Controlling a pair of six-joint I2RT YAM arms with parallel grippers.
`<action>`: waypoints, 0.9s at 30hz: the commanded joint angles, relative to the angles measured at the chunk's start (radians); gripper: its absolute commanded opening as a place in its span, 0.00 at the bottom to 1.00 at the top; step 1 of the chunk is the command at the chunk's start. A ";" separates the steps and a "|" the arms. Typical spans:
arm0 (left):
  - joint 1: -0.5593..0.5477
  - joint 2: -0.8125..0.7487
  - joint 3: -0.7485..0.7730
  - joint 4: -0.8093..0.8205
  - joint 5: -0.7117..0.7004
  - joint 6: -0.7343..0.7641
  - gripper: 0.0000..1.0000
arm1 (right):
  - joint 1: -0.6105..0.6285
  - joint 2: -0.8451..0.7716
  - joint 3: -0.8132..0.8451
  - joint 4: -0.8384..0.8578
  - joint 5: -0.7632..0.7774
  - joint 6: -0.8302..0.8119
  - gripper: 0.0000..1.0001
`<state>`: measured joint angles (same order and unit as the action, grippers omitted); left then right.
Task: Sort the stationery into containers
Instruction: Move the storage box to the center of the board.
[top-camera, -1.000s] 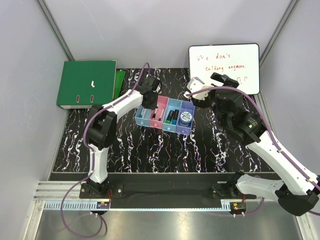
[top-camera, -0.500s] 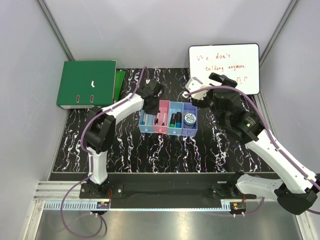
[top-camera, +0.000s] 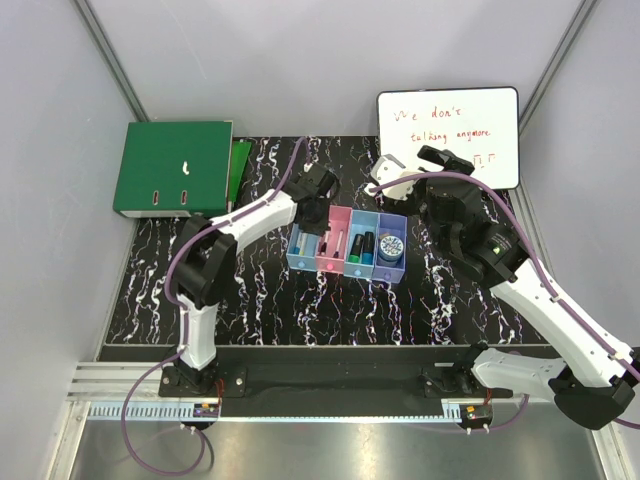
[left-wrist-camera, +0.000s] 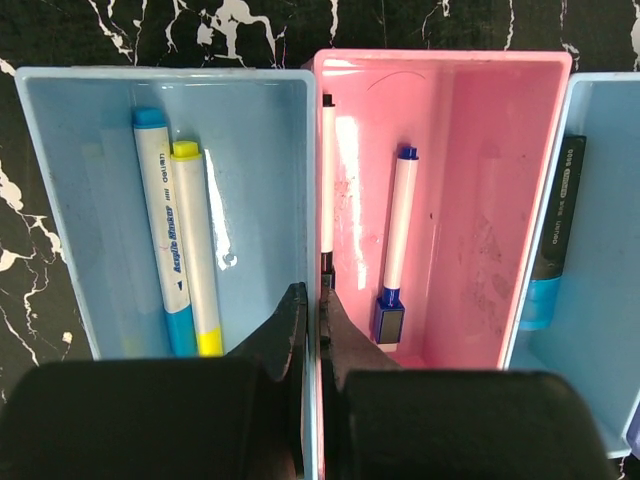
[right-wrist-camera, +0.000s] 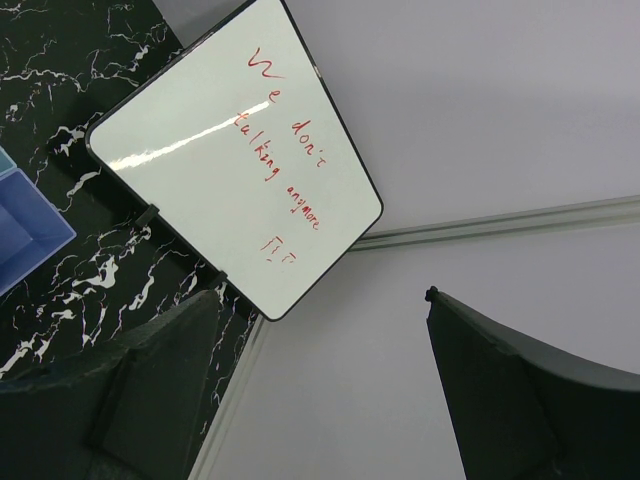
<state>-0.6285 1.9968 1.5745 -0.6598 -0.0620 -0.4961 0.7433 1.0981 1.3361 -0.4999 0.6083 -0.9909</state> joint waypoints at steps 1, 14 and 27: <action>-0.020 -0.036 -0.074 -0.057 0.103 -0.070 0.00 | 0.005 -0.010 0.005 0.008 -0.007 -0.008 0.92; -0.014 -0.150 -0.200 -0.026 0.076 -0.128 0.00 | 0.007 -0.006 0.006 0.008 -0.005 -0.008 0.91; -0.011 -0.148 -0.173 -0.031 0.065 -0.122 0.31 | 0.005 -0.014 -0.014 0.011 -0.005 -0.009 0.91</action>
<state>-0.6395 1.8637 1.3960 -0.6605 -0.0330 -0.6102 0.7437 1.0981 1.3296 -0.4995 0.6083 -0.9913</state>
